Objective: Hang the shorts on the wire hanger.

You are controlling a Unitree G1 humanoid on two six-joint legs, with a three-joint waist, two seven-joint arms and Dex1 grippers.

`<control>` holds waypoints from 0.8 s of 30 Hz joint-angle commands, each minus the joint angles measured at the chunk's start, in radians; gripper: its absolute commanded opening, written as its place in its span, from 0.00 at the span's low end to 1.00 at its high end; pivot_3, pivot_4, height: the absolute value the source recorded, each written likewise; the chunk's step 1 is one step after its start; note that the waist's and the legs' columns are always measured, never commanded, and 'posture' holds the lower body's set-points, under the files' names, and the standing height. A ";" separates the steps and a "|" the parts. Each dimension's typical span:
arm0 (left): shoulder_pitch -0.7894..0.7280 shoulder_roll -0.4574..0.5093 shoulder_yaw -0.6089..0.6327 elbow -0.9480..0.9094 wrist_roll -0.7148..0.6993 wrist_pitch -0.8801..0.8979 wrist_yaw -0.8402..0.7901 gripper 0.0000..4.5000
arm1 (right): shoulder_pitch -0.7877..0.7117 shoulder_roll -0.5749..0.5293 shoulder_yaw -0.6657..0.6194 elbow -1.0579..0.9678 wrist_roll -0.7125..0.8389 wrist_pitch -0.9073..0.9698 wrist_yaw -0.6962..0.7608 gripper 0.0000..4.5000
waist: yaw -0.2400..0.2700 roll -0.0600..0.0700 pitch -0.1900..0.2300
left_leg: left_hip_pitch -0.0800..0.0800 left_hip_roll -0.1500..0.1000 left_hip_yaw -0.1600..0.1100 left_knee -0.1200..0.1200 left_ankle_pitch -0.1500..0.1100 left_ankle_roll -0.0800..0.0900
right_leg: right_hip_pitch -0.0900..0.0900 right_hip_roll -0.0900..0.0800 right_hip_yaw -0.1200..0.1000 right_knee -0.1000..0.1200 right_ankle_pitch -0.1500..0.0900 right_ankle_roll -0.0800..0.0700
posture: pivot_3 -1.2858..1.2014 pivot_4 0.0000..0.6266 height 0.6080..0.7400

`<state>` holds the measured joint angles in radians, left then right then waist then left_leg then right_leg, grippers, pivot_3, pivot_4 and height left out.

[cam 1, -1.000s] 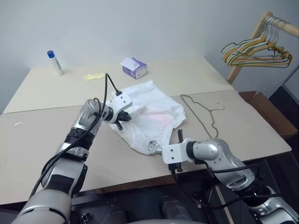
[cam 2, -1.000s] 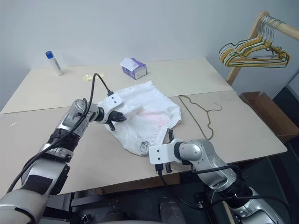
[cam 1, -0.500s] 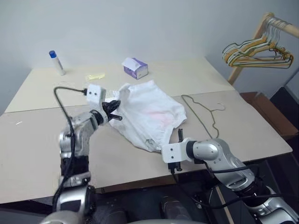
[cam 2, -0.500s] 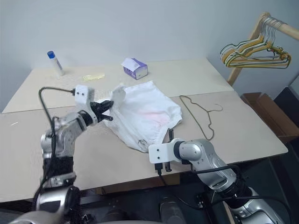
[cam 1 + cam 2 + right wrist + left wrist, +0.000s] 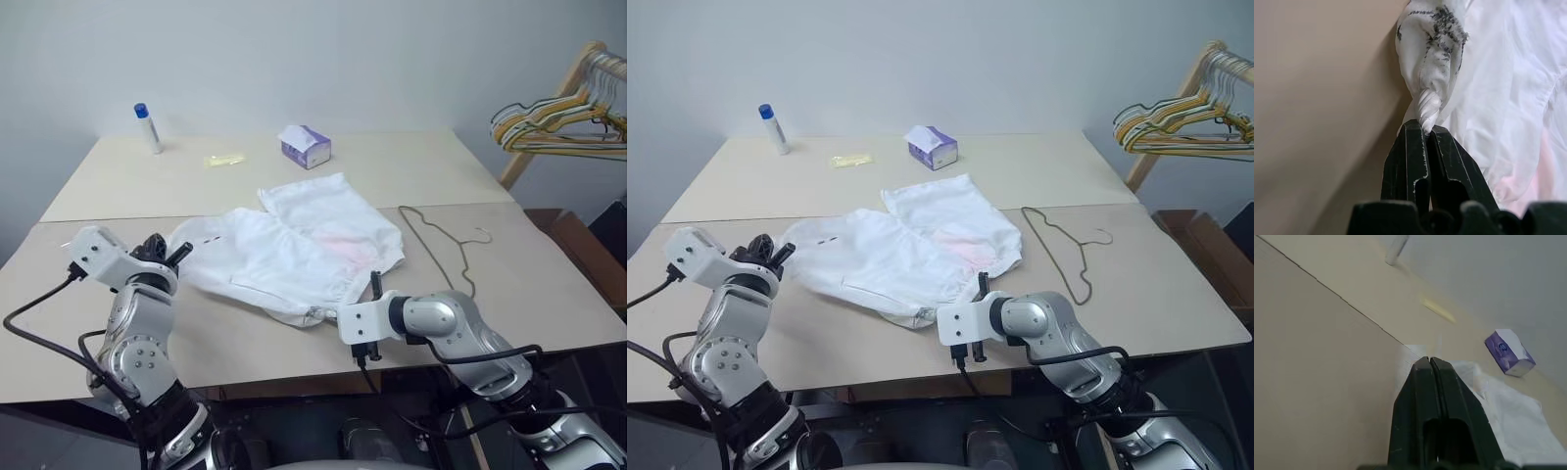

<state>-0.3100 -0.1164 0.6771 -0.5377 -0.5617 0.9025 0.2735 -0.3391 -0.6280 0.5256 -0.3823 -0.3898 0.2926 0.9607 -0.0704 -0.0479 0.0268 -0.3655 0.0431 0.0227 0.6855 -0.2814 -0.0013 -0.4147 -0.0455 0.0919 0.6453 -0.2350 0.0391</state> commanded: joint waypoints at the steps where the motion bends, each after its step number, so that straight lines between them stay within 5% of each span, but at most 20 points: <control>1: 0.101 -0.182 -0.023 -0.007 -0.071 0.023 0.092 0.01 | -0.015 -0.001 -0.014 -0.011 -0.002 -0.019 0.002 0.00 | 0.004 0.000 0.000 | 0.000 0.000 0.000 0.000 0.000 0.000 | 0.000 0.000 0.000 0.000 0.000 0.000 | 0.50 0.00 1.00; 6: 0.147 -0.106 -0.074 0.005 -0.119 0.030 0.085 0.13 | -0.015 0.001 -0.012 -0.009 -0.003 -0.020 0.001 0.00 | 0.002 0.000 0.000 | 0.012 0.000 0.000 -0.001 -0.001 -0.002 | 0.014 0.000 -0.002 -0.005 -0.001 0.000 | 0.50 0.00 1.00; 11: 0.241 0.116 -0.258 -0.055 -0.078 -0.073 -0.146 0.50 | -0.012 -0.003 -0.013 -0.010 -0.001 -0.022 0.002 0.00 | -0.001 0.000 0.000 | 0.013 0.000 0.002 -0.004 -0.001 -0.003 | 0.013 0.001 0.001 -0.006 -0.001 -0.001 | 0.50 0.00 1.00; 17: 0.163 0.422 -0.276 0.122 0.002 -0.216 -0.389 0.96 | -0.021 -0.044 -0.029 0.012 0.008 -0.084 0.016 0.00 | 0.006 0.002 -0.001 | 0.016 0.000 0.000 -0.004 0.001 -0.007 | 0.015 0.002 -0.003 -0.005 -0.002 -0.003 | 0.51 0.00 1.00; 24: 0.124 0.679 -0.393 0.232 0.068 -0.402 -0.758 0.99 | -0.037 -0.187 -0.076 0.079 0.036 -0.296 0.053 0.00 | 0.002 0.002 -0.001 | 0.013 0.001 0.001 -0.006 0.001 -0.007 | 0.015 0.001 -0.003 -0.013 -0.002 -0.002 | 0.50 0.00 1.00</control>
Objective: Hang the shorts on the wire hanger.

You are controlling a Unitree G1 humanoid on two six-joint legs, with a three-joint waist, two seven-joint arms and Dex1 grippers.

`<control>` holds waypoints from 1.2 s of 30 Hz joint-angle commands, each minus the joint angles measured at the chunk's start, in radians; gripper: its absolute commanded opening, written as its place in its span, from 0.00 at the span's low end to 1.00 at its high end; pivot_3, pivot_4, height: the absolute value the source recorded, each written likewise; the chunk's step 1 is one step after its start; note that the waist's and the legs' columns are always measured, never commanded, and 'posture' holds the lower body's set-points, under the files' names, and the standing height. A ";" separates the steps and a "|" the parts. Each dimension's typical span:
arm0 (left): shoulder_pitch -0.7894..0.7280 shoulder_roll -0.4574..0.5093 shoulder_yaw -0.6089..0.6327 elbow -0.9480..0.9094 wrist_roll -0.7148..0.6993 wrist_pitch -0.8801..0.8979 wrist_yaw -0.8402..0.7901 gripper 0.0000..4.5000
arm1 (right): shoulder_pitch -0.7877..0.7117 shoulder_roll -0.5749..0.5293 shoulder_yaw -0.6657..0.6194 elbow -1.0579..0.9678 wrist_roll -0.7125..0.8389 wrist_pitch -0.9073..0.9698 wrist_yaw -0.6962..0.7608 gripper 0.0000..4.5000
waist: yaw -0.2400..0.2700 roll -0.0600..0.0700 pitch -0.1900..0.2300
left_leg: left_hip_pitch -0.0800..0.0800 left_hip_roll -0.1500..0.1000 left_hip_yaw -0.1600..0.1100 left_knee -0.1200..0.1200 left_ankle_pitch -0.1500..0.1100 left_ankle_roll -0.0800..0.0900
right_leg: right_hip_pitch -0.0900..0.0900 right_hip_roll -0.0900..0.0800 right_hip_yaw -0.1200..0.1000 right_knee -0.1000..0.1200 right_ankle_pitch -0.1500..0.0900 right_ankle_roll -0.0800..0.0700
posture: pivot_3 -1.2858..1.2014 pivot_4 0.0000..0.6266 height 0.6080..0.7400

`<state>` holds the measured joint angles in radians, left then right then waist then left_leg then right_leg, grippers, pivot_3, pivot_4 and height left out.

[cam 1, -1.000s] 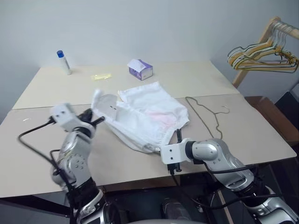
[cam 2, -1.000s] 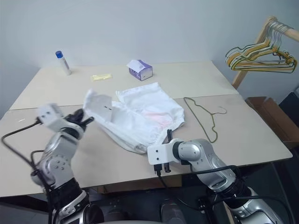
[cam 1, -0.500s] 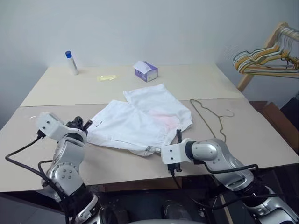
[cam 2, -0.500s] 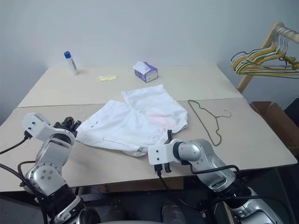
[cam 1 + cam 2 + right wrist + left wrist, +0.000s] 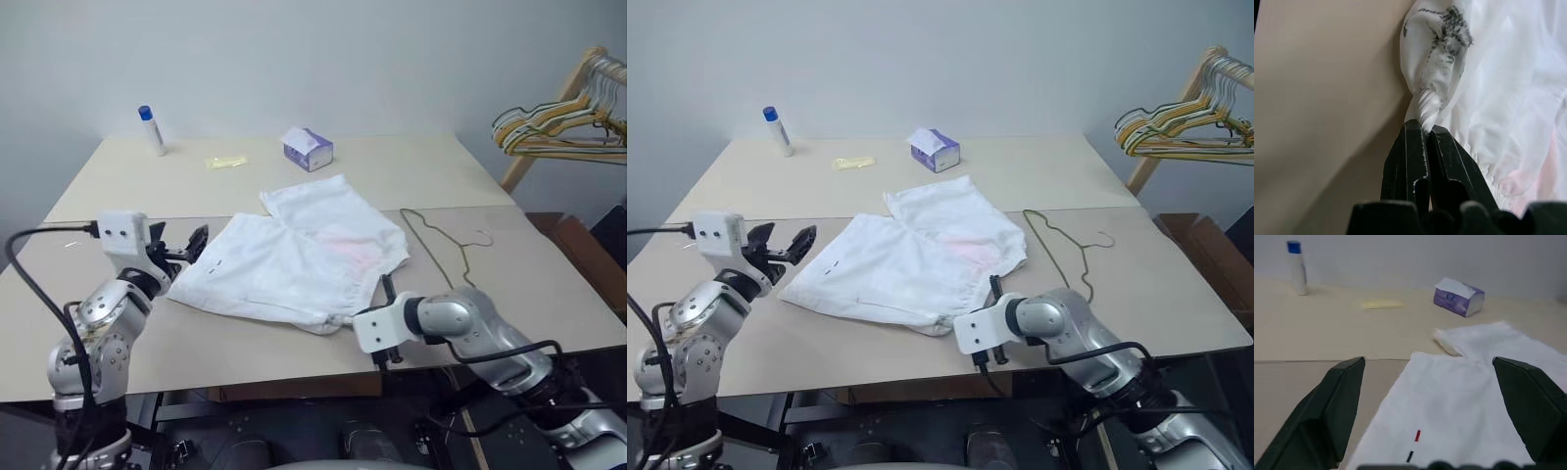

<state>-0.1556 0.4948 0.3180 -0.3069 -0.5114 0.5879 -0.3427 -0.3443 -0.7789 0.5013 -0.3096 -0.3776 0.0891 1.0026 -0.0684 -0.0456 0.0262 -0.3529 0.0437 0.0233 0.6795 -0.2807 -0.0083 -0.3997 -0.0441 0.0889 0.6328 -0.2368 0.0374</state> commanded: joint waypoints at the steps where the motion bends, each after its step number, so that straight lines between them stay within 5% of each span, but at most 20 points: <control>1: -0.027 0.111 -0.063 0.012 0.044 -0.132 -0.208 0.99 | -0.033 -0.056 -0.060 0.023 0.027 -0.131 0.012 0.00 | -0.001 0.000 0.000 | 0.000 0.000 0.000 0.000 0.000 0.000 | 0.000 0.000 0.000 0.000 0.000 0.000 | 0.50 0.00 1.00; 12: 0.089 0.452 -0.273 0.117 0.241 -0.493 -0.736 0.99 | -0.097 -0.193 -0.080 0.290 0.013 -0.548 0.005 0.00 | -0.005 0.006 0.004 | 0.000 0.002 0.005 -0.001 0.000 0.000 | -0.002 0.000 0.002 0.000 -0.001 0.000 | 0.50 0.00 1.00; 21: 0.101 0.468 -0.312 0.185 0.322 -0.600 -0.788 0.99 | -0.136 -0.183 -0.072 0.430 0.106 -0.784 0.026 0.00 | -0.004 0.008 0.005 | 0.000 0.004 0.007 -0.001 -0.001 0.002 | -0.003 0.001 0.004 0.000 -0.001 0.000 | 0.50 0.00 1.00; 34: 0.044 0.499 -0.341 0.304 0.406 -0.670 -0.838 1.00 | -0.101 -0.241 -0.158 0.333 0.352 -0.592 0.185 0.95 | -0.004 0.008 0.005 | 0.001 0.004 0.010 -0.001 -0.002 0.003 | -0.003 0.001 0.006 0.001 0.000 0.000 | 0.49 0.00 1.00; 36: 0.026 0.513 -0.351 0.340 0.429 -0.686 -0.851 1.00 | -0.086 -0.243 -0.188 0.296 0.392 -0.538 0.194 0.95 | -0.004 0.008 0.005 | 0.001 0.004 0.010 -0.001 -0.002 0.003 | -0.003 0.001 0.006 0.001 0.000 0.000 | 0.49 0.00 1.00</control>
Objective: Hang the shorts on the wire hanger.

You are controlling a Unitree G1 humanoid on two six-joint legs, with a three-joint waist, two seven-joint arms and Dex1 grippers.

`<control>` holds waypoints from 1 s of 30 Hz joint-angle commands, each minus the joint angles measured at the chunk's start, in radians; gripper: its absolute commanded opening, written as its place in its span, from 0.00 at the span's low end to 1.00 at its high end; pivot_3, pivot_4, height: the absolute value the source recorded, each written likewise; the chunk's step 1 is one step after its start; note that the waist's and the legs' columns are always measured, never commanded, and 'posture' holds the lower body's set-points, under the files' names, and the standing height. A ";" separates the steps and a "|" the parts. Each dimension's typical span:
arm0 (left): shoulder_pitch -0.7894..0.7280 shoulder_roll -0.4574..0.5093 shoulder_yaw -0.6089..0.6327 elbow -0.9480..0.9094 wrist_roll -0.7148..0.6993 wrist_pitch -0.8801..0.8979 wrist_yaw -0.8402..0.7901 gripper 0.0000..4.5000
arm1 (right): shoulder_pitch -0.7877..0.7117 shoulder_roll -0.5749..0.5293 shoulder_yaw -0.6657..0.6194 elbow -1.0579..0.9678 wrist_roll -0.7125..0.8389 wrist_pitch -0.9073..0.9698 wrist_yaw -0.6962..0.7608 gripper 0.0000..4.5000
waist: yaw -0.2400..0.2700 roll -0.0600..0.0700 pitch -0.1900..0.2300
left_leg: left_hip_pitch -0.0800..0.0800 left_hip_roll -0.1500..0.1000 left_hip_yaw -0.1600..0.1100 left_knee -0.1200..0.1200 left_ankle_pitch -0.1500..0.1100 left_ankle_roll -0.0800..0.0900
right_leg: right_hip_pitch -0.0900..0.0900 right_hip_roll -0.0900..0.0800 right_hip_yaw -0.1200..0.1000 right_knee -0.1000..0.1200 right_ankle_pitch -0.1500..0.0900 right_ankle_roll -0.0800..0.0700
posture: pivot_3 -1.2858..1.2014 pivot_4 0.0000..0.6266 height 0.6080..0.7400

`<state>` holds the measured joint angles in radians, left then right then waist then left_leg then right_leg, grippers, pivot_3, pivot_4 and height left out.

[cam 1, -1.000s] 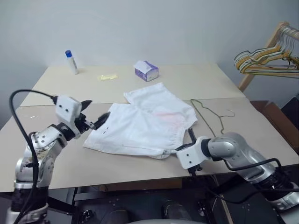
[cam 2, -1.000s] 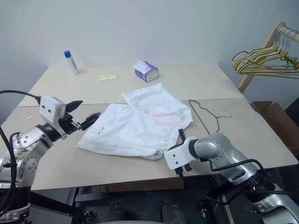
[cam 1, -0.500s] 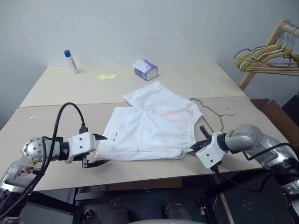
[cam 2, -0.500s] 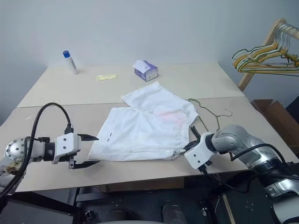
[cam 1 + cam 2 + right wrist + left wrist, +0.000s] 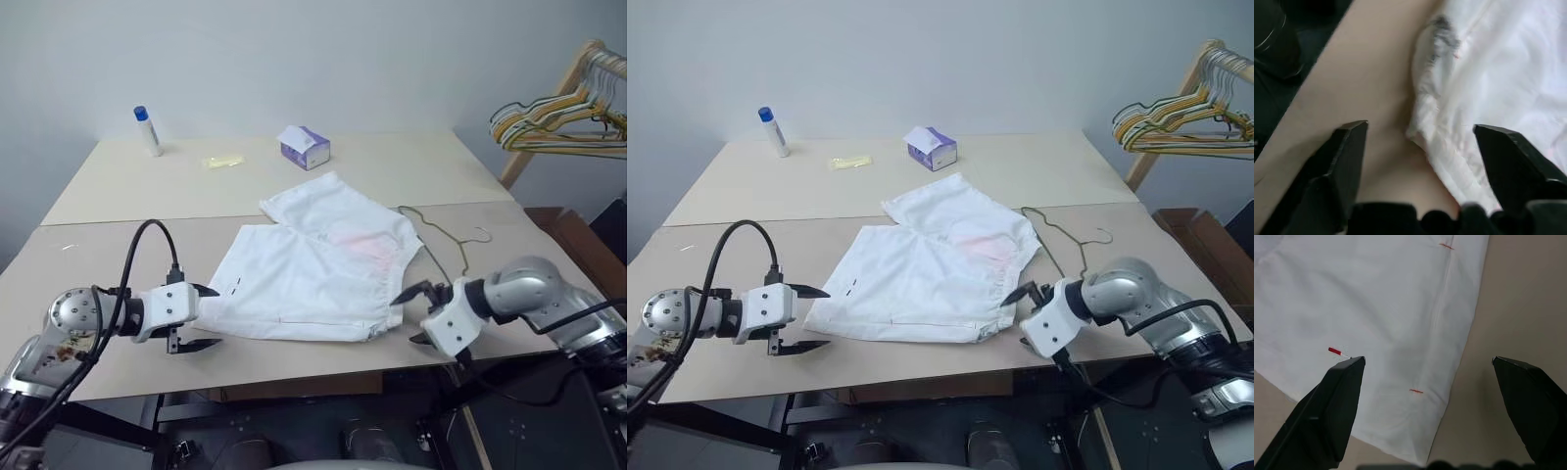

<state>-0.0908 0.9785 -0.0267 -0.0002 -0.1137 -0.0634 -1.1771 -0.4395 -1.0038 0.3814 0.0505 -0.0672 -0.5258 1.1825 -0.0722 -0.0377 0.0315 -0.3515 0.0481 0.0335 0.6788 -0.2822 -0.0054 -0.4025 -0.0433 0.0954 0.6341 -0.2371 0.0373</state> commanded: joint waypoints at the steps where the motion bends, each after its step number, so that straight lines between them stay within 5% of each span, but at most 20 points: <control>1: -0.048 0.037 -0.013 0.051 0.042 -0.038 -0.026 1.00 | 0.016 -0.014 -0.083 -0.080 0.089 0.101 0.007 0.95 | 0.000 0.000 0.000 | 0.000 0.000 0.000 0.000 0.000 0.000 | 0.000 0.000 0.000 0.000 0.000 0.000 | 0.49 0.00 1.00; 9: -0.178 -0.002 -0.101 0.194 0.086 0.026 -0.072 1.00 | 0.052 0.050 -0.119 -0.156 0.043 0.225 -0.063 0.95 | 0.004 0.000 0.000 | -0.001 0.000 0.001 0.000 0.000 0.001 | -0.001 0.000 0.000 0.001 0.000 0.000 | 0.49 0.00 1.00; 13: -0.248 -0.027 -0.145 0.286 0.112 0.042 -0.106 0.80 | 0.063 0.060 -0.126 -0.183 0.024 0.266 -0.074 0.96 | 0.003 0.000 0.000 | -0.001 -0.001 0.001 0.001 0.000 0.001 | -0.001 0.000 0.000 0.003 -0.001 0.001 | 0.49 0.00 1.00; 24: -0.308 -0.038 -0.201 0.428 0.203 -0.035 -0.100 0.00 | 0.020 0.065 -0.183 -0.176 -0.066 0.409 -0.164 0.96 | -0.002 0.002 -0.001 | 0.003 -0.001 0.001 0.001 -0.001 0.001 | -0.001 0.001 0.001 0.008 -0.002 0.001 | 0.49 0.00 1.00; 30: -0.145 0.051 -0.115 0.210 0.116 0.047 -0.141 0.00 | -0.030 0.149 -0.154 -0.123 -0.224 0.551 -0.300 0.96 | -0.023 0.002 -0.001 | 0.002 0.000 0.002 0.001 -0.001 0.001 | -0.003 0.001 0.002 0.009 -0.003 0.001 | 0.49 0.00 1.00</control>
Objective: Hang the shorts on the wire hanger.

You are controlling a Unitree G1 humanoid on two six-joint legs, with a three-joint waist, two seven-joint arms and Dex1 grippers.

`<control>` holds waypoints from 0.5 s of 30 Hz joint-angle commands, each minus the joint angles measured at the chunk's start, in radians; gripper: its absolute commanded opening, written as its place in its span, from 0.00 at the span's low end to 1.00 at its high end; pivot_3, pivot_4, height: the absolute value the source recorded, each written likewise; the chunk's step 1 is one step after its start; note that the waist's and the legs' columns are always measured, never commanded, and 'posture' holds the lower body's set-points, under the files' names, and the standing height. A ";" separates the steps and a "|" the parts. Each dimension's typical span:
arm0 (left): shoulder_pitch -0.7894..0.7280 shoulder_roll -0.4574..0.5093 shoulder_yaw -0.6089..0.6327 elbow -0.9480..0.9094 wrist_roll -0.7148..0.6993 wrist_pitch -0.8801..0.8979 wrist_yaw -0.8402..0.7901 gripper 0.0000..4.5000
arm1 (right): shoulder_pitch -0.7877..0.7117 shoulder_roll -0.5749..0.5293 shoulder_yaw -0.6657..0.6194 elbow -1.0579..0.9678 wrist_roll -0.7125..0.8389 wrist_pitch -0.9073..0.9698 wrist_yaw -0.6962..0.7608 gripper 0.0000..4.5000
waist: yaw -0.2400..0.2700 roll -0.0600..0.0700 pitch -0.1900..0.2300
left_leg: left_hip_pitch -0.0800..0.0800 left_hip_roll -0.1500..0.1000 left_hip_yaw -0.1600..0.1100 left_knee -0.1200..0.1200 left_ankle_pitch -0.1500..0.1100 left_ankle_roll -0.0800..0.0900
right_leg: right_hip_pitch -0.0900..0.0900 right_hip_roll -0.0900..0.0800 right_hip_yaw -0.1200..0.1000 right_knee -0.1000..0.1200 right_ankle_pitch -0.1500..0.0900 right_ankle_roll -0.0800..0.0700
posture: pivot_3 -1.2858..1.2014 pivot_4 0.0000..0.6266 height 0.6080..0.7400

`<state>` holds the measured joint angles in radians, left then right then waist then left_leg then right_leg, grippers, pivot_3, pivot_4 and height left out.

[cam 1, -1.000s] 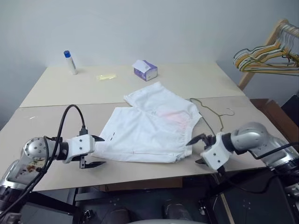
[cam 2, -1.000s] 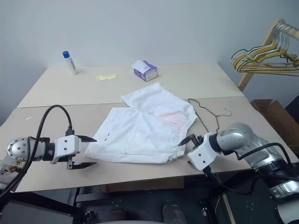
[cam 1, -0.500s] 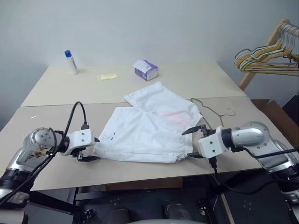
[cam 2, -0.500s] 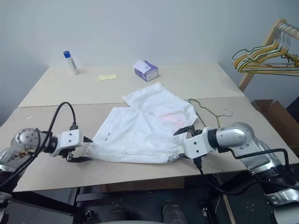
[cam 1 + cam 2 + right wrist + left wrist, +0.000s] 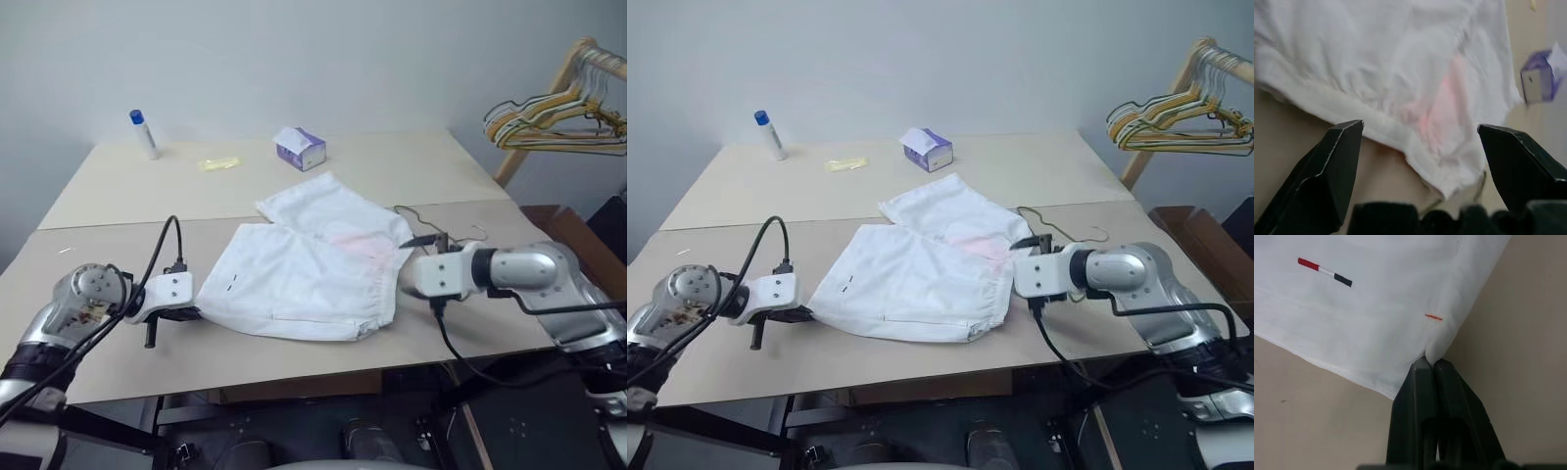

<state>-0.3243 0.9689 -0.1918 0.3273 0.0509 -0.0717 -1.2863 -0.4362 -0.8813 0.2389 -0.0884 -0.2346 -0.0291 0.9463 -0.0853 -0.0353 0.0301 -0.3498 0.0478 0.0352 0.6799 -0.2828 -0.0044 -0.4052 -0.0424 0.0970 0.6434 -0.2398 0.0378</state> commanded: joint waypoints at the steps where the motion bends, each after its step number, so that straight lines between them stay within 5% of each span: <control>1: 0.135 0.081 0.073 -0.172 -0.073 0.070 -0.041 0.00 | -0.037 0.037 -0.009 0.020 -0.068 0.063 -0.072 0.96 | -0.015 0.000 0.000 | -0.002 0.000 0.000 0.000 0.000 0.000 | -0.002 0.000 0.000 0.000 0.000 0.000 | 0.49 0.00 1.00; 8: 0.456 0.196 0.238 -0.510 -0.147 0.225 -0.018 0.00 | -0.082 0.119 0.027 0.067 -0.152 0.188 -0.101 0.96 | -0.021 0.000 0.001 | -0.003 0.001 0.001 0.000 -0.001 0.002 | -0.004 0.000 0.001 0.001 -0.001 0.001 | 0.50 0.00 1.00; 15: 0.594 0.218 0.319 -0.692 -0.178 0.361 -0.015 0.00 | -0.134 0.186 0.052 0.139 -0.233 0.302 -0.158 0.96 | -0.008 0.001 0.001 | -0.003 0.000 0.001 0.000 -0.001 0.002 | -0.004 0.000 0.000 0.002 -0.001 -0.001 | 0.51 0.00 1.00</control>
<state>0.2644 1.1627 0.0850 -0.3185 -0.1073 0.2653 -1.2941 -0.5432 -0.6924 0.3037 0.0537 -0.4502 0.2548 0.8119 -0.0936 -0.0345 0.0312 -0.3528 0.0481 0.0357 0.6797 -0.2838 -0.0026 -0.4095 -0.0426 0.0971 0.6453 -0.2415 0.0375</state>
